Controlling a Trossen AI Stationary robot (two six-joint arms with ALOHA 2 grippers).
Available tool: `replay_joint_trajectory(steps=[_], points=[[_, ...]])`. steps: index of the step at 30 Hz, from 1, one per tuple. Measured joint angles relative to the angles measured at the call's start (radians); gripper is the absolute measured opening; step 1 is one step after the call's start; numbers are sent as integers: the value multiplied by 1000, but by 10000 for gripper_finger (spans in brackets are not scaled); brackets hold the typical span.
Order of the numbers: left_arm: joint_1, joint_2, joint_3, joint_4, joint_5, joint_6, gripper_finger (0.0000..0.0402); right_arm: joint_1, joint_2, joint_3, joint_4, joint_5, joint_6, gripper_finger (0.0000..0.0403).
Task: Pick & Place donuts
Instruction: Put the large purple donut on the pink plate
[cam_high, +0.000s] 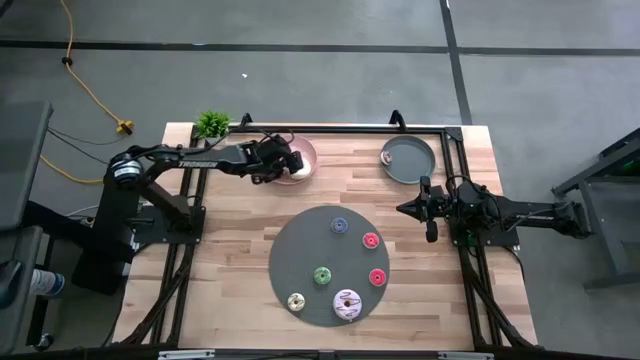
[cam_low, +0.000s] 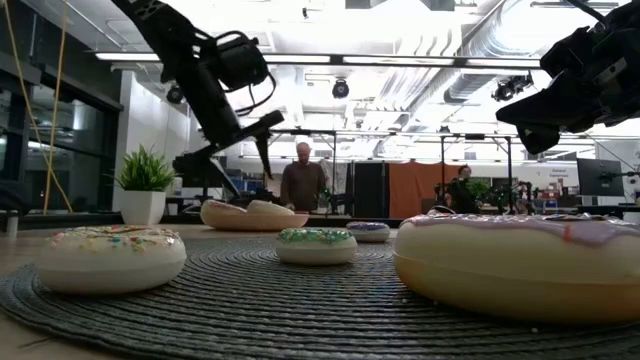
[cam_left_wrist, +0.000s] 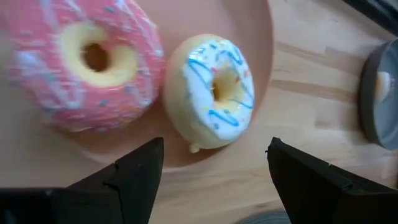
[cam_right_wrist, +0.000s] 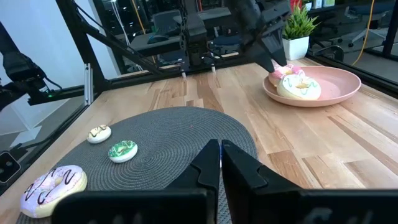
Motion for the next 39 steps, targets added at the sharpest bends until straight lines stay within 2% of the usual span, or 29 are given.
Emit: replay_joint_trajectory(steps=[8, 14, 27, 35, 39], points=[[-60, -141, 0, -115, -68, 45, 277, 0, 0, 0, 0, 0, 0, 5], [-134, -233, 0, -176, -78, 114, 277, 0, 0, 0, 0, 0, 0, 7], [-333, -283, 0, -215, 102, 276, 277, 0, 0, 0, 0, 0, 0, 5], [-481, -275, 0, -216, 165, 286, 277, 0, 0, 0, 0, 0, 0, 7], [-543, -275, 0, -198, 146, 223, 277, 0, 0, 0, 0, 0, 0, 9]])
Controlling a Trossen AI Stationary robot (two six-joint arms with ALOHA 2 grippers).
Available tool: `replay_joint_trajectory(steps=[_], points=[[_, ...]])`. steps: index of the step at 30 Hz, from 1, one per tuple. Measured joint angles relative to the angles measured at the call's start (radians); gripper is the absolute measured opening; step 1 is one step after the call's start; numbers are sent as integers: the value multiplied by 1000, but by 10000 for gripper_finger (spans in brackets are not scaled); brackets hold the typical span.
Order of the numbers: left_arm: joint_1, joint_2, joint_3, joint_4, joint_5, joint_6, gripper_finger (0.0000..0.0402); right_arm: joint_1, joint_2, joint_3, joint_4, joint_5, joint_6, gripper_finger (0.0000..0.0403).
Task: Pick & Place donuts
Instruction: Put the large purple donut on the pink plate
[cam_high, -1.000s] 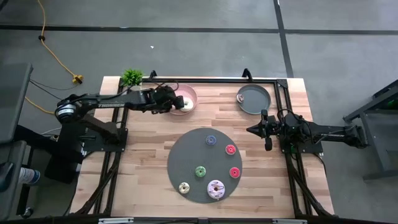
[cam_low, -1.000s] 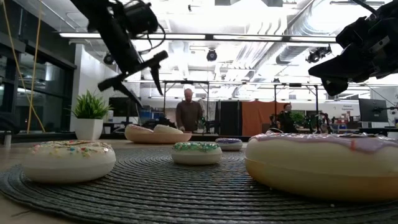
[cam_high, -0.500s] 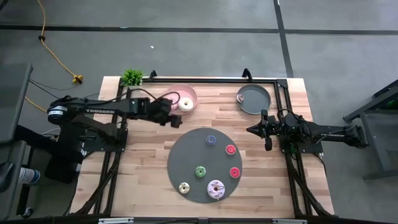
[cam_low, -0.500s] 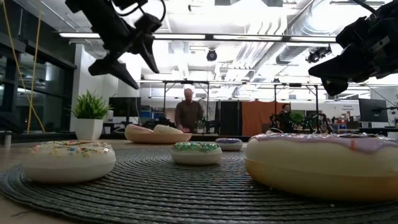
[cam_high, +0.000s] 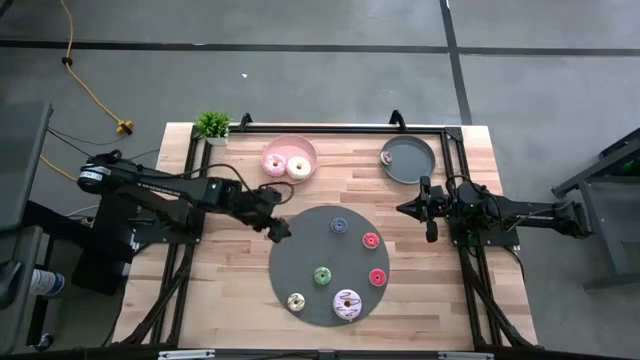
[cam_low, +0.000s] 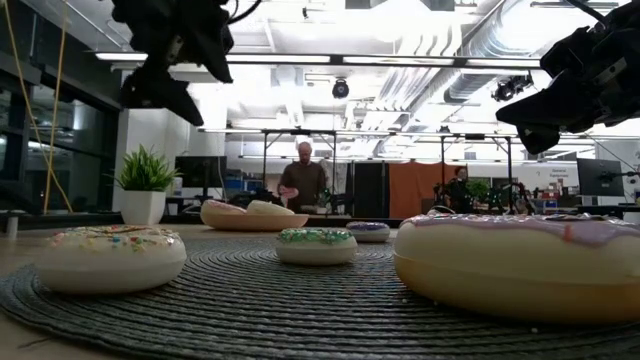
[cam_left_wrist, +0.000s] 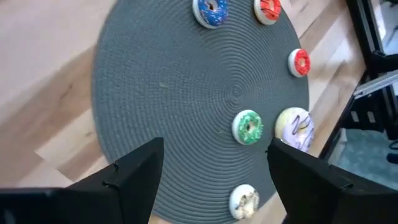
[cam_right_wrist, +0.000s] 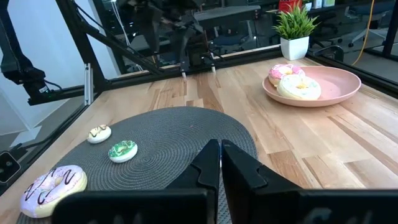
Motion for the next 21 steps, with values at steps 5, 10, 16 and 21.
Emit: replay_joint_trajectory(steps=[5, 10, 16, 21], points=[[-74, 52, 0, 47, -49, -124, 277, 0, 0, 0, 0, 0, 0, 6], [-120, 179, 19, 197, -23, -266, 277, 0, 0, 0, -1, 0, 0, 6], [-167, 342, 130, 290, -30, -396, 277, 0, 1, 0, -1, 0, 0, 7], [-218, 463, 245, 295, -23, -437, 277, 0, 1, 0, -1, 0, 0, 9]])
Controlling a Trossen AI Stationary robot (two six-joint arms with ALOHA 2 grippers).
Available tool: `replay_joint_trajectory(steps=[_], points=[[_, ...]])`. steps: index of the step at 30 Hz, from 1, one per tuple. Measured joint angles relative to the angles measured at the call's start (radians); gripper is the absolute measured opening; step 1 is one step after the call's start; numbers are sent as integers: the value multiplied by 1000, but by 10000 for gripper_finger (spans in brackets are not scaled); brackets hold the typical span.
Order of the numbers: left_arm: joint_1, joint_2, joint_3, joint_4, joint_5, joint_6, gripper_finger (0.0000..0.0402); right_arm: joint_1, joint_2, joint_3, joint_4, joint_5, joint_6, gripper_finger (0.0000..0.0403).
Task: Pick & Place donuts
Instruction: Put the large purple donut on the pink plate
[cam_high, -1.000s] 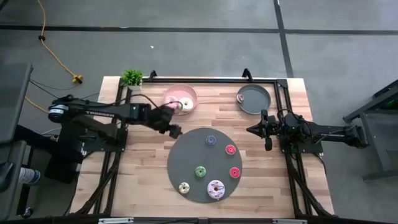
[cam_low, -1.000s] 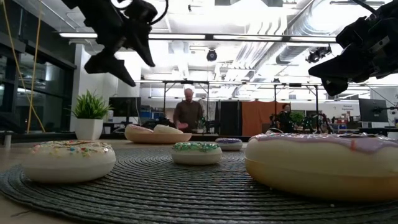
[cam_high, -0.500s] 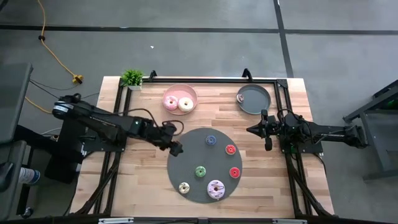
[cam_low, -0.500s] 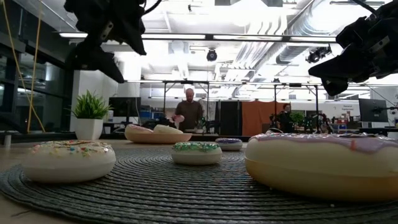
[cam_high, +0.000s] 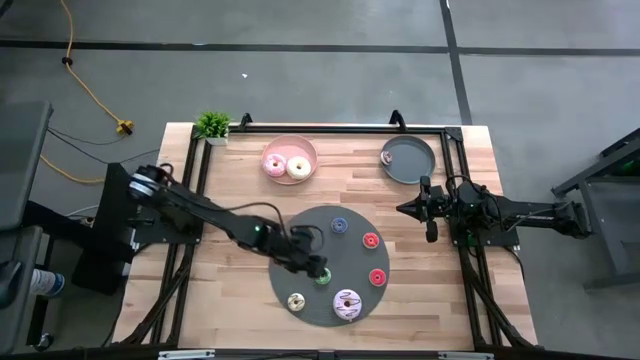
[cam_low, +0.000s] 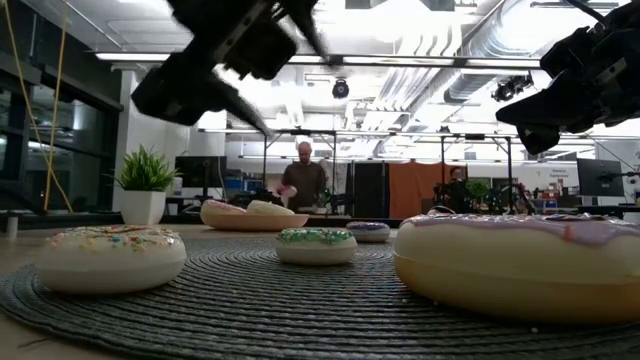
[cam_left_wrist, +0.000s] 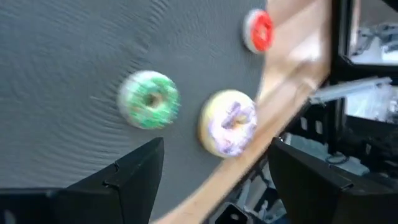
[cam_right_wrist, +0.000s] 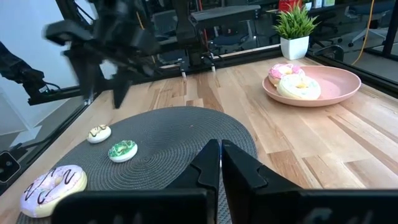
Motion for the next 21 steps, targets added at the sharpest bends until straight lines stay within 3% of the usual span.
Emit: replay_joint_trajectory(steps=[21], points=[[-113, 311, 296, -9, -37, -179, 277, 0, 11, 0, 1, 0, 0, 8]])
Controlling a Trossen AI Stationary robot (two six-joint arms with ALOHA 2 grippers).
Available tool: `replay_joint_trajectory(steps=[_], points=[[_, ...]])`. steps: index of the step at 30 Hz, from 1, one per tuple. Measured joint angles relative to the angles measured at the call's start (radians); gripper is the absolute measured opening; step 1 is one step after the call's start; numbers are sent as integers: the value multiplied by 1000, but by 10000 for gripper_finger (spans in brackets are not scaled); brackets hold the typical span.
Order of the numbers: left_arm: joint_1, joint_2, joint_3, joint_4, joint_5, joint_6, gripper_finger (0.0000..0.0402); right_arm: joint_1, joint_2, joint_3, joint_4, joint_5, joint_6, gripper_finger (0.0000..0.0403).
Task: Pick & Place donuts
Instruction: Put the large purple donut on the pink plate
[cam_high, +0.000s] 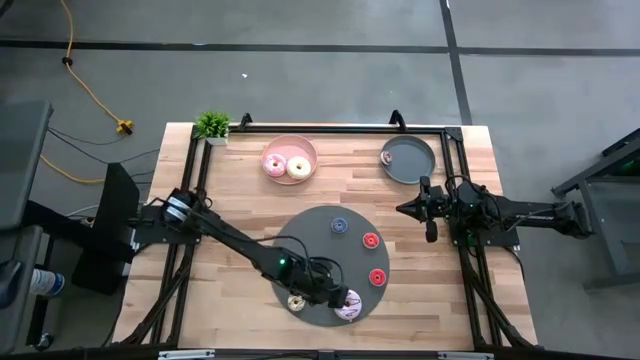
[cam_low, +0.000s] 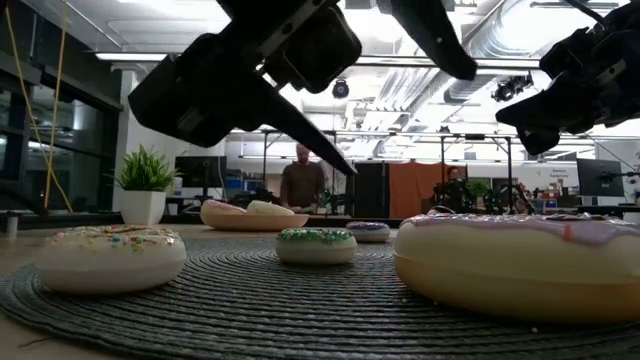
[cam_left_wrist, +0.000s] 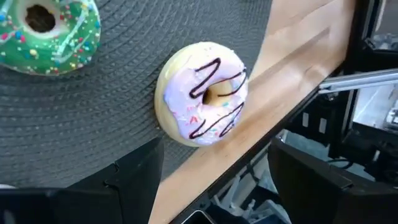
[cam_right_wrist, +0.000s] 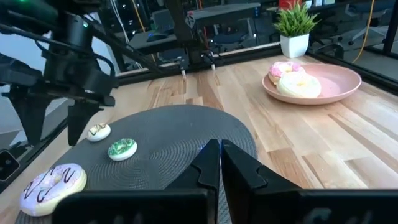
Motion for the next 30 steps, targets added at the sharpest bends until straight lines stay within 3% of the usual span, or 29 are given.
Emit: replay_joint_trajectory(steps=[23, 30], points=[[-16, 111, 76, -49, -38, -20, 277, 0, 20, 0, -1, 0, 0, 9], [-15, 124, 108, -65, -97, -17, 277, 0, 21, 0, -1, 0, 0, 5]])
